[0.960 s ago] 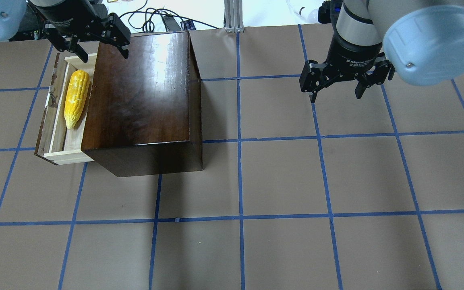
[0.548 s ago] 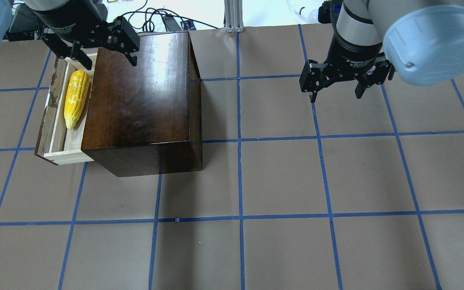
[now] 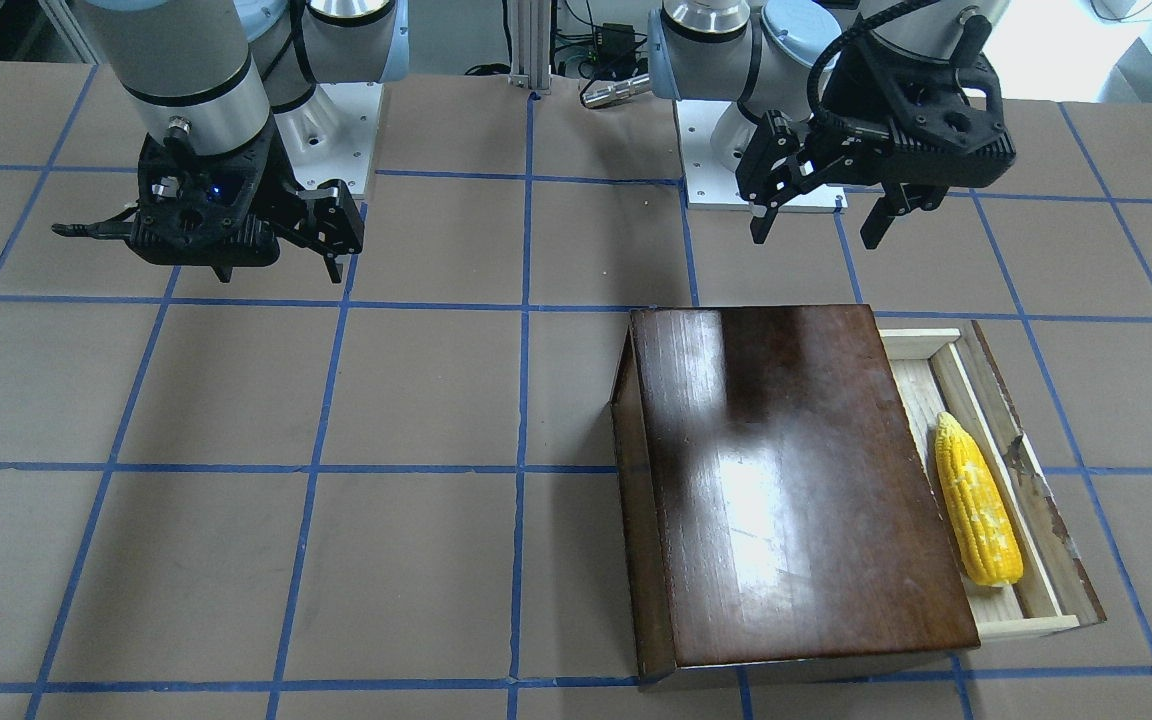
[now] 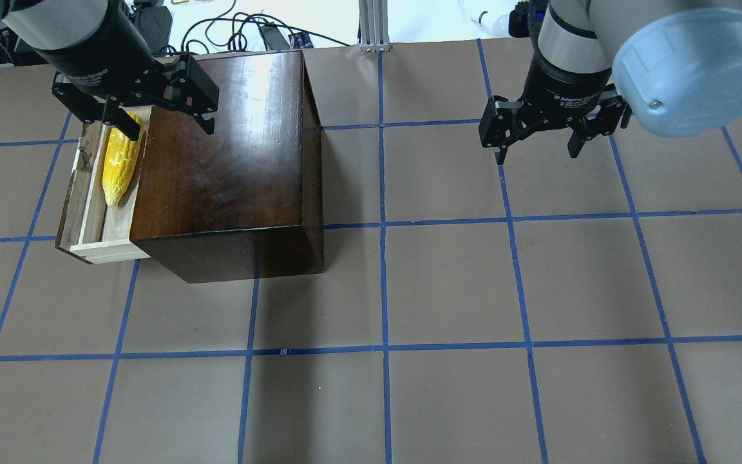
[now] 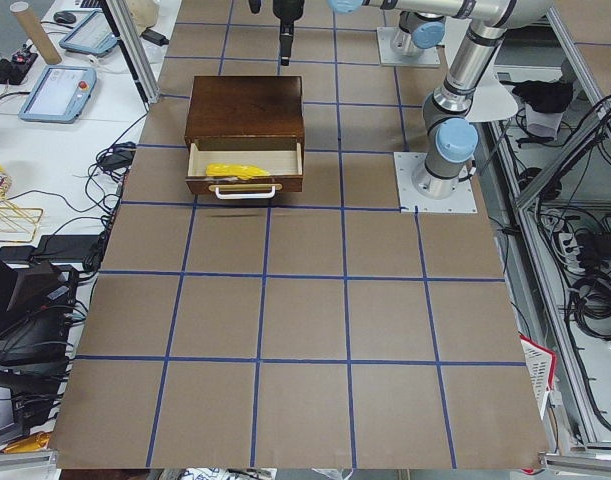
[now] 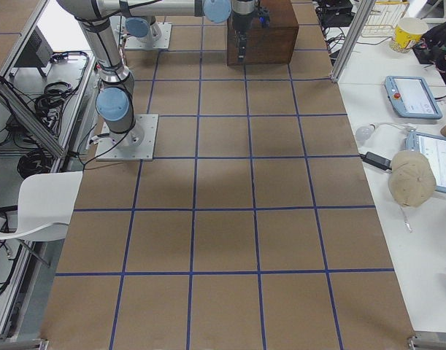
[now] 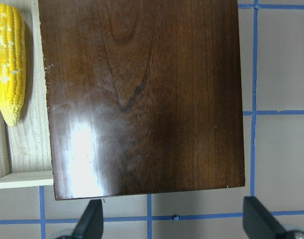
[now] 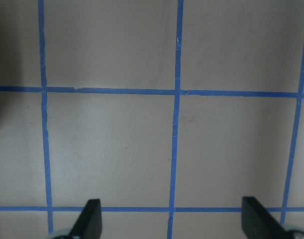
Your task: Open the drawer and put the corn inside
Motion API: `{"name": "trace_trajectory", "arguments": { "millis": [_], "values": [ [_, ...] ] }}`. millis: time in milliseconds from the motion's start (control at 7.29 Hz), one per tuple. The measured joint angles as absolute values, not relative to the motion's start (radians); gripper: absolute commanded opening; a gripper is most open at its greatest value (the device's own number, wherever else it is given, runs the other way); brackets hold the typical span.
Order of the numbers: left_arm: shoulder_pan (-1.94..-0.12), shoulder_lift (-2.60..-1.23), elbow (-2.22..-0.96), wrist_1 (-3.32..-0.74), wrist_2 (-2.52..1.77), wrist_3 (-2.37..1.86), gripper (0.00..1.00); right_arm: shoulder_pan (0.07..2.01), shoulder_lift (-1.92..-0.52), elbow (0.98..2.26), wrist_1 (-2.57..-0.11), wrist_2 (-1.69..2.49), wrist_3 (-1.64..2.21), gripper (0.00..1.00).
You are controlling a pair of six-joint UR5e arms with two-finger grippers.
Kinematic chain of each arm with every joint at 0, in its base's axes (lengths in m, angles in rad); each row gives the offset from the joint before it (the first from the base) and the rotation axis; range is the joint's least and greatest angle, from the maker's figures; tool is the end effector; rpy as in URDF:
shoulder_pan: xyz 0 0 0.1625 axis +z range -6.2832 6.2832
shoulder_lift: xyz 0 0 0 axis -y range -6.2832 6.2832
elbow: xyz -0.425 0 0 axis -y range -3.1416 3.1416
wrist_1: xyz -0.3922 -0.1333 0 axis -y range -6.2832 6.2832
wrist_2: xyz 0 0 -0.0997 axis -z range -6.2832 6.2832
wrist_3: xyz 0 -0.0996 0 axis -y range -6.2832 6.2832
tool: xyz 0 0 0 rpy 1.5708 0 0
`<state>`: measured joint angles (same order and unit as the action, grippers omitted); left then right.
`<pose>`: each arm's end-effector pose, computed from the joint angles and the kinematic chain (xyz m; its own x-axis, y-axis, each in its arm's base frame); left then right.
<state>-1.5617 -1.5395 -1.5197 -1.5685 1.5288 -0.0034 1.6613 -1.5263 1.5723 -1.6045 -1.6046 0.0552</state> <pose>-0.1331 -0.4866 0.5288 -0.9991 -0.0089 0.0421 -0.0125 0.9963 -0.0844 0.1754 -0.4953 0.4683 -0.9988 -0.0357 0.0344 -0.0353 0.9993 0.0104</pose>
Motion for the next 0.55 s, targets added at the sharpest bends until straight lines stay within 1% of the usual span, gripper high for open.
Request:
{"name": "trace_trajectory", "arguments": {
  "millis": [548],
  "values": [
    [-1.556,-1.561,-1.502,-1.557,1.571,-0.005,1.00,1.661,-1.526,1.572,-1.605,-1.605,0.055,1.00]
  ]
}}
